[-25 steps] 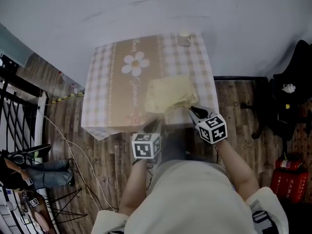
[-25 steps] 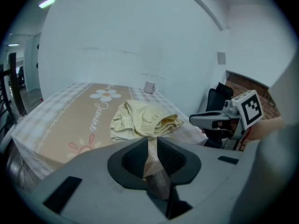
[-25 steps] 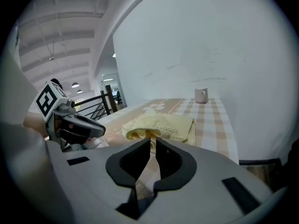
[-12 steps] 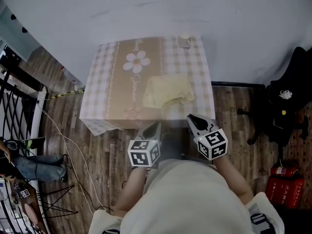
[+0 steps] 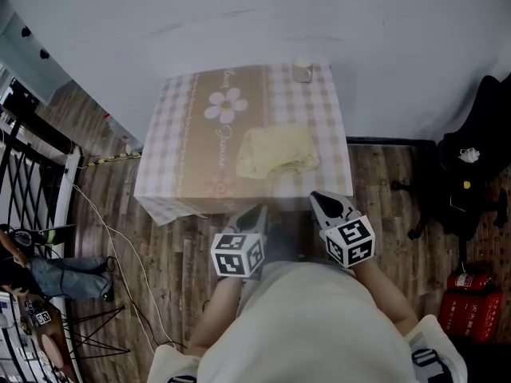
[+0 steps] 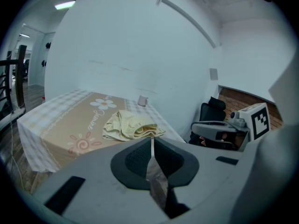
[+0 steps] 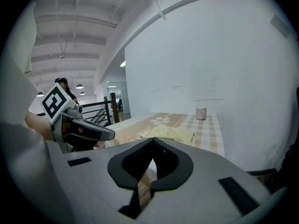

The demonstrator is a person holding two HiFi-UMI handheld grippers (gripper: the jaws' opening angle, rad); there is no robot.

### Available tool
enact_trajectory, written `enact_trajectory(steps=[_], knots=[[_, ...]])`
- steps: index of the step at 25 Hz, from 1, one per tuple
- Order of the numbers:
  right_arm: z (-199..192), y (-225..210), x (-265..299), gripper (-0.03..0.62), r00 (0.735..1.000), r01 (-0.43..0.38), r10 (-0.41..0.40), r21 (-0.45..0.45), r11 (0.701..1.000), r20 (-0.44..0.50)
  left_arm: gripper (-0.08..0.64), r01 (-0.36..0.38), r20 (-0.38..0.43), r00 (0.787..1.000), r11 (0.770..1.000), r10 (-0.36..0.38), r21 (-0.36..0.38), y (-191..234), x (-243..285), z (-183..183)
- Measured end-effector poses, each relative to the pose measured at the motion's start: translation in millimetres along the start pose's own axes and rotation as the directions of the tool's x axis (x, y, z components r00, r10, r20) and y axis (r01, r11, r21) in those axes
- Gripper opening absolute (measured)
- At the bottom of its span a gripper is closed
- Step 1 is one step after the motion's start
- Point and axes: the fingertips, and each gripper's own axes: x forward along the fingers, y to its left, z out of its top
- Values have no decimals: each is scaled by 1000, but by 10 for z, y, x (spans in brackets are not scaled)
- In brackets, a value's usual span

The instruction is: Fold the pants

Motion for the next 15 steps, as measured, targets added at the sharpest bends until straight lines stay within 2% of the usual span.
enact_trajectory(steps=[15], knots=[[54, 3, 38, 0, 1000, 0, 0, 5, 1000, 19, 20, 6, -8, 1000, 1000, -6, 5, 11, 42, 36]])
